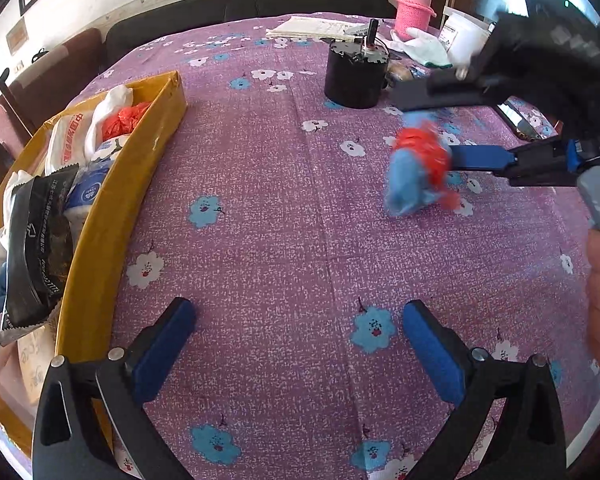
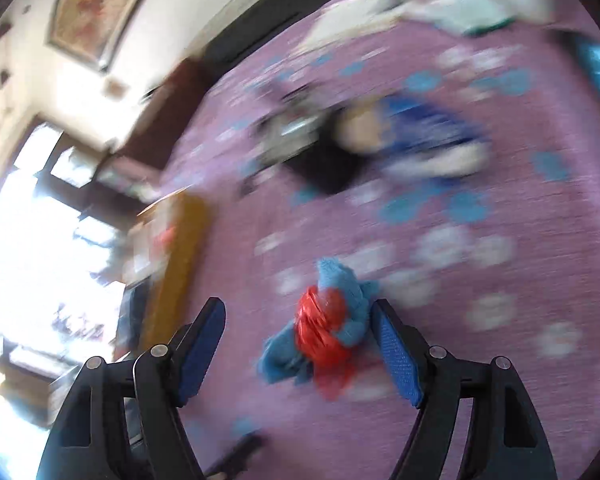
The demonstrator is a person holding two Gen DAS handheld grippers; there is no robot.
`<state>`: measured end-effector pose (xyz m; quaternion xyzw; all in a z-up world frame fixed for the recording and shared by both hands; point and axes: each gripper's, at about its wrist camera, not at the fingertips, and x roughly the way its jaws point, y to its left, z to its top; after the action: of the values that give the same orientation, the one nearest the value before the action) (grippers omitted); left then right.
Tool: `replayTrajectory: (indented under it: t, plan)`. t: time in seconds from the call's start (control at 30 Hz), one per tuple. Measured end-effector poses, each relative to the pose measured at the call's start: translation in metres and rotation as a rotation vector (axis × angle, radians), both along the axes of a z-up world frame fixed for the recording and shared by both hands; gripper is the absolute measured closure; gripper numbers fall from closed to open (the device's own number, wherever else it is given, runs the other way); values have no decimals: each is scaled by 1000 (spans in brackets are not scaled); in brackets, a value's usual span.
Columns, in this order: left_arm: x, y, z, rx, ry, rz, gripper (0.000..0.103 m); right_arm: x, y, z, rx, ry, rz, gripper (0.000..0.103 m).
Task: Organize soft objects
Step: 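Grasp the blue cloth with red bag with the left tool while the right tool grasps the blue Vinda bag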
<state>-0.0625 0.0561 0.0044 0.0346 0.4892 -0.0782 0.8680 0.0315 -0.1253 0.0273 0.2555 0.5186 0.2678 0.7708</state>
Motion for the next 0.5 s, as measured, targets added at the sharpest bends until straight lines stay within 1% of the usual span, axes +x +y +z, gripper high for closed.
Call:
replayTrajectory:
  t: [0.03, 0.07, 0.1, 0.13, 0.17, 0.2, 0.23, 0.27, 0.33, 0.4, 0.5]
  plan:
    - [1, 0, 0, -2, 0, -1, 0, -2, 4, 7, 14, -17, 33, 23]
    - [1, 0, -1, -6, -1, -1, 0, -4, 3, 19, -20, -71, 29, 23]
    - [1, 1, 0, -11, -3, 0, 0, -3, -1, 29, -78, -115, -1, 23]
    - [1, 2, 0, -17, -4, 1, 0, -1, -8, 36, -157, -152, -49, 23]
    - [1, 3, 0, -24, -6, 4, 0, 4, -15, 43, -281, -183, -115, 22]
    - [1, 4, 1, -36, -9, 6, 0, 10, -18, 44, -376, -201, -148, 22]
    - [1, 6, 1, -49, -10, 7, 0, 15, -19, 44, -442, -216, -158, 22]
    - [0, 8, 2, -67, -13, 9, 0, 23, -16, 41, -536, -236, -157, 22]
    - [-2, 10, 3, -90, -17, 12, 0, 35, -8, 33, -642, -249, -134, 22]
    - [-3, 10, 3, -91, -17, 12, 0, 49, 2, 22, -678, -248, -91, 22]
    - [-3, 9, 4, -83, -15, 11, 0, 64, 13, 12, -690, -253, -58, 22]
